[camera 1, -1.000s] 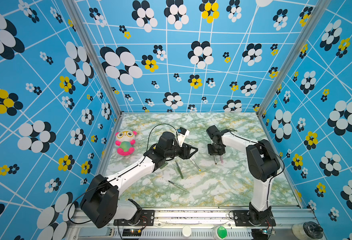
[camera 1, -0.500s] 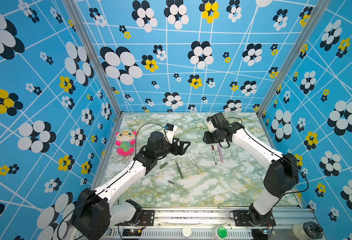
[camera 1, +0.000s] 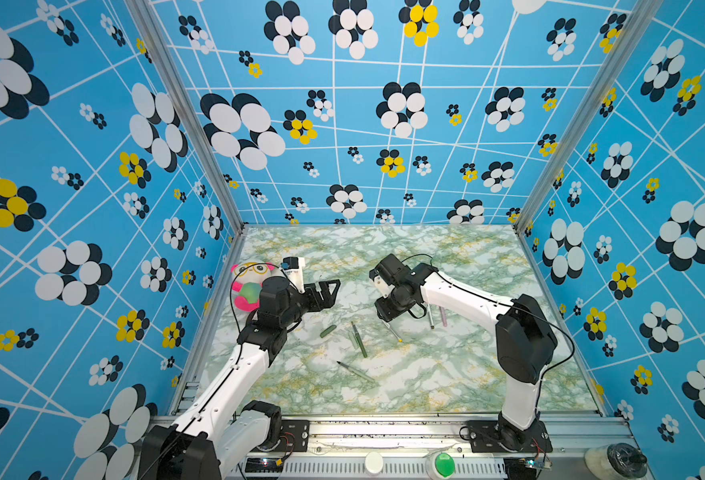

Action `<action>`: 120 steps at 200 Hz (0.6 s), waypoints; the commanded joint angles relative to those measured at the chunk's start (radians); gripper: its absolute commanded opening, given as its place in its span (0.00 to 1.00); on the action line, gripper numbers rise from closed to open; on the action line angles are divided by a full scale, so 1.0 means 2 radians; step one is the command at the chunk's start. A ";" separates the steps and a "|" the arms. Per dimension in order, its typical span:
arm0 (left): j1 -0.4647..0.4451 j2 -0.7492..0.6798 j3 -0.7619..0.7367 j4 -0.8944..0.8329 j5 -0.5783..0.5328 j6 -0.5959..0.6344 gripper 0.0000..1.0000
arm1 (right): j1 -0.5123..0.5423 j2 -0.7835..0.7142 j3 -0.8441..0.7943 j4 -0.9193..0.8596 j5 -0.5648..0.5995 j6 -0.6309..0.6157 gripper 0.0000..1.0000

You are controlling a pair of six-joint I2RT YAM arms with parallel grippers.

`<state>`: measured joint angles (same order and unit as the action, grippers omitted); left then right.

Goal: Insert the pens into the pen caps
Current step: 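Move the right gripper over the yellow-ended white marker and grasp it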

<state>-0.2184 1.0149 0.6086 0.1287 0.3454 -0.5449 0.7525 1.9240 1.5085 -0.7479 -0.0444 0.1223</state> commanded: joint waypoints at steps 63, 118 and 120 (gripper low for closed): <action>0.008 0.017 -0.013 -0.020 -0.026 -0.057 1.00 | 0.004 0.043 -0.034 0.012 0.015 0.004 0.47; 0.008 0.022 -0.014 -0.019 -0.025 -0.060 0.99 | 0.005 0.065 -0.029 0.015 0.022 0.011 0.40; 0.008 0.022 -0.013 -0.020 -0.026 -0.060 0.99 | 0.005 0.065 -0.029 0.015 0.022 0.011 0.40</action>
<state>-0.2096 1.0565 0.5953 0.0963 0.3050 -0.6559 0.7528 2.0247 1.4460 -0.7212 -0.0227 0.1314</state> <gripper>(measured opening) 0.995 0.409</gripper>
